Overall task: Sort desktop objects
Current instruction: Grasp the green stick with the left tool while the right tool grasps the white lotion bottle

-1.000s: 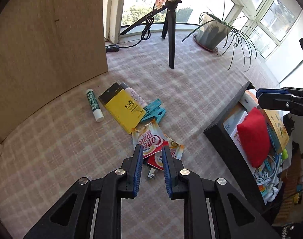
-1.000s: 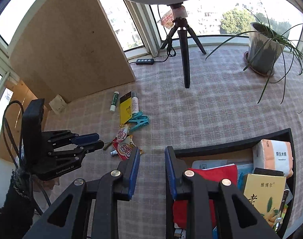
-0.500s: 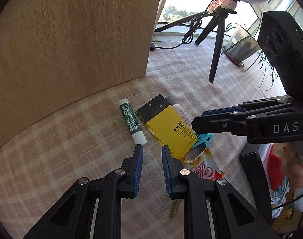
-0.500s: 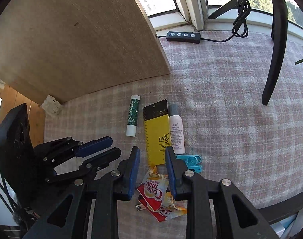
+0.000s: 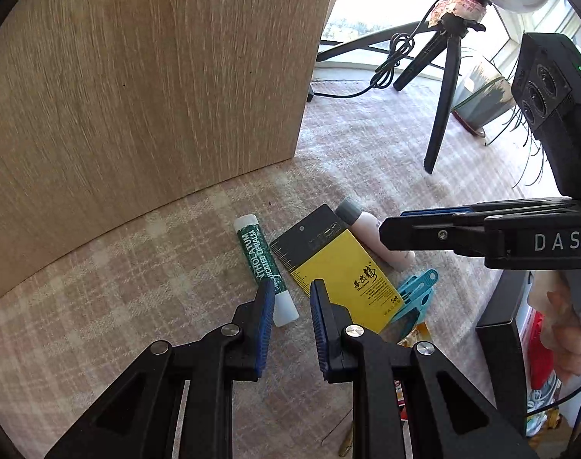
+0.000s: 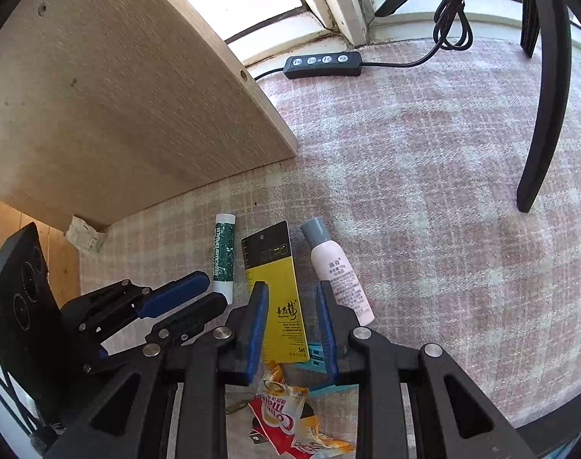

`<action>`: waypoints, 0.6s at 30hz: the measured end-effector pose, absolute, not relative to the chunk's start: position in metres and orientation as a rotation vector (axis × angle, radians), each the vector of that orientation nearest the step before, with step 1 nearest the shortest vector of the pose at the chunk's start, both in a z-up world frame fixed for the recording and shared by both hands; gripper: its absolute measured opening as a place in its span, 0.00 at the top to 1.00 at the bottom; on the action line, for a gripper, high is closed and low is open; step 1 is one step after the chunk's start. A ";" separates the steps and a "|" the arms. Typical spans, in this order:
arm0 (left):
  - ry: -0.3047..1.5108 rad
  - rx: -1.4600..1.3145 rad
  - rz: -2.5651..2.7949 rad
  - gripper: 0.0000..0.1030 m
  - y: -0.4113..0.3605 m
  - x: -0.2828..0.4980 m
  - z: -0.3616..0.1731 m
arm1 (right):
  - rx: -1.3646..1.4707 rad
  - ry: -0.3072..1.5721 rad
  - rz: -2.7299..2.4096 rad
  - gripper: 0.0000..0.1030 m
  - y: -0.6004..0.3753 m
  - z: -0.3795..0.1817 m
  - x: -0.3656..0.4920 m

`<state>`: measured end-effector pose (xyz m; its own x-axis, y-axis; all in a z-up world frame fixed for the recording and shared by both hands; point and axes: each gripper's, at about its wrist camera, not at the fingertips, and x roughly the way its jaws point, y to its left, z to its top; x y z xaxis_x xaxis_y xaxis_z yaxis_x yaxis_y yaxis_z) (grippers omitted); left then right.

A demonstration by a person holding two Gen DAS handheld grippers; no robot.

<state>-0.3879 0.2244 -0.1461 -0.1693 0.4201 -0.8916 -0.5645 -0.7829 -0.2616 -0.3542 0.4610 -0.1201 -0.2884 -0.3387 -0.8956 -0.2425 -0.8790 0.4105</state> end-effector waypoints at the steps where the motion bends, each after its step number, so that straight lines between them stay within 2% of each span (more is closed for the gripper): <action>1: 0.173 -1.467 2.006 0.80 0.226 -0.390 -0.147 | 1.839 -0.707 -2.392 0.78 0.462 -0.116 -0.353; 4: 0.189 -1.485 2.004 0.80 0.229 -0.392 -0.151 | 1.901 -0.579 -2.441 0.78 0.462 -0.118 -0.353; 11: 0.192 -1.498 1.997 0.80 0.232 -0.393 -0.153 | 1.954 -0.557 -2.348 0.78 0.445 -0.137 -0.355; 15: 0.230 -1.498 2.011 0.80 0.238 -0.397 -0.154 | 1.975 -0.470 -2.380 0.78 0.438 -0.139 -0.358; 18: 0.249 -1.525 2.014 0.80 0.242 -0.403 -0.161 | 1.989 -0.502 -2.380 0.81 0.444 -0.143 -0.357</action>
<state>-0.4028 0.2421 -0.1607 -0.1655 0.3422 -0.9249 -0.5574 -0.8062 -0.1985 -0.3573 0.4440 -0.1431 -0.1982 -0.2020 -0.9591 -0.2025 -0.9490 0.2417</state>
